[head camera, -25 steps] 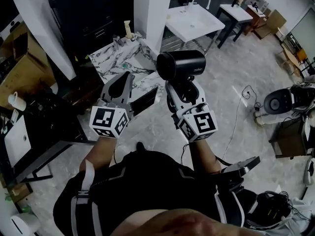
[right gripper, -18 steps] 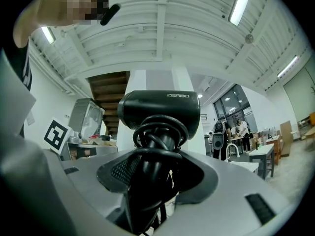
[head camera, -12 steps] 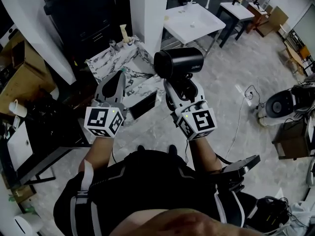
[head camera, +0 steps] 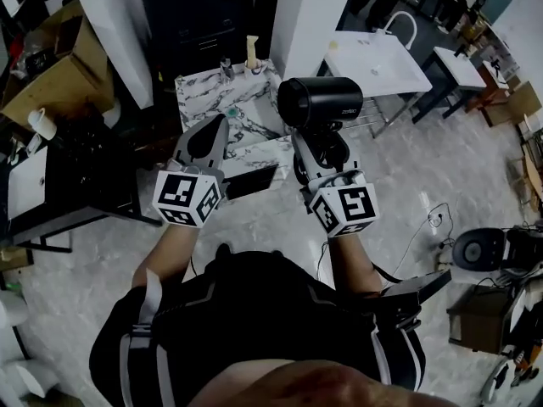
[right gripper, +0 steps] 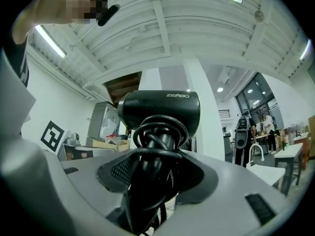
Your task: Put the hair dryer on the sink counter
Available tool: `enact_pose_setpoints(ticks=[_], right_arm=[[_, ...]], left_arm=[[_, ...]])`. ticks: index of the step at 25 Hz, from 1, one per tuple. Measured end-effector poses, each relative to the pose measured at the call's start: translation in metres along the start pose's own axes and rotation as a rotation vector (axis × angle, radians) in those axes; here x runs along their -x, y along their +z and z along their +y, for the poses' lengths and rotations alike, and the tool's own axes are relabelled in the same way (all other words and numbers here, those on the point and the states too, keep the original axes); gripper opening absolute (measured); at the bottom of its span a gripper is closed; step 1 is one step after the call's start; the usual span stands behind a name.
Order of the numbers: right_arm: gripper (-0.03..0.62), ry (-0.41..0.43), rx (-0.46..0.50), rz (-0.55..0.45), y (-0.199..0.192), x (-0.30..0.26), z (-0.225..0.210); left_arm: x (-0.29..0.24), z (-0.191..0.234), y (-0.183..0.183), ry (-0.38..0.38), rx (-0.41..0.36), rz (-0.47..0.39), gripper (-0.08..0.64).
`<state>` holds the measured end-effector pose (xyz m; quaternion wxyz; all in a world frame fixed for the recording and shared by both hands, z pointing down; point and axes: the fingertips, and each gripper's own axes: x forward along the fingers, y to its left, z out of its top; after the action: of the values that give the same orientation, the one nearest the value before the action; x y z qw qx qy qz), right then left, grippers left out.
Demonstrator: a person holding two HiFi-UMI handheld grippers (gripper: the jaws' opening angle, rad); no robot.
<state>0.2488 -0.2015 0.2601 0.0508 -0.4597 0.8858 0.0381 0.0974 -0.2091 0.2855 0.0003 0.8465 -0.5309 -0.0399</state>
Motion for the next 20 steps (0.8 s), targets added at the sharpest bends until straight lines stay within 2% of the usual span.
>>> enact_pose_setpoints(ticks=[4,9,16,20], right_arm=[[0.236,0.075,0.0,0.014,-0.009,-0.014,-0.009],[0.236,0.111,-0.011,0.026,-0.02,-0.036,-0.006],[0.236,0.089,-0.023,0.057,-0.037,-0.076,0.011],[0.236,0.047,-0.029,0.079,-0.051,-0.096,0.018]], left_arm=[[-0.001,0.003,-0.01,0.066,0.027,0.003,0.002],[0.003,0.019,-0.018,0.105,0.021,0.012,0.002],[0.009,0.058,-0.023,0.086,0.021,0.022,0.002],[0.015,0.083,-0.033,0.058,0.017,0.034,0.002]])
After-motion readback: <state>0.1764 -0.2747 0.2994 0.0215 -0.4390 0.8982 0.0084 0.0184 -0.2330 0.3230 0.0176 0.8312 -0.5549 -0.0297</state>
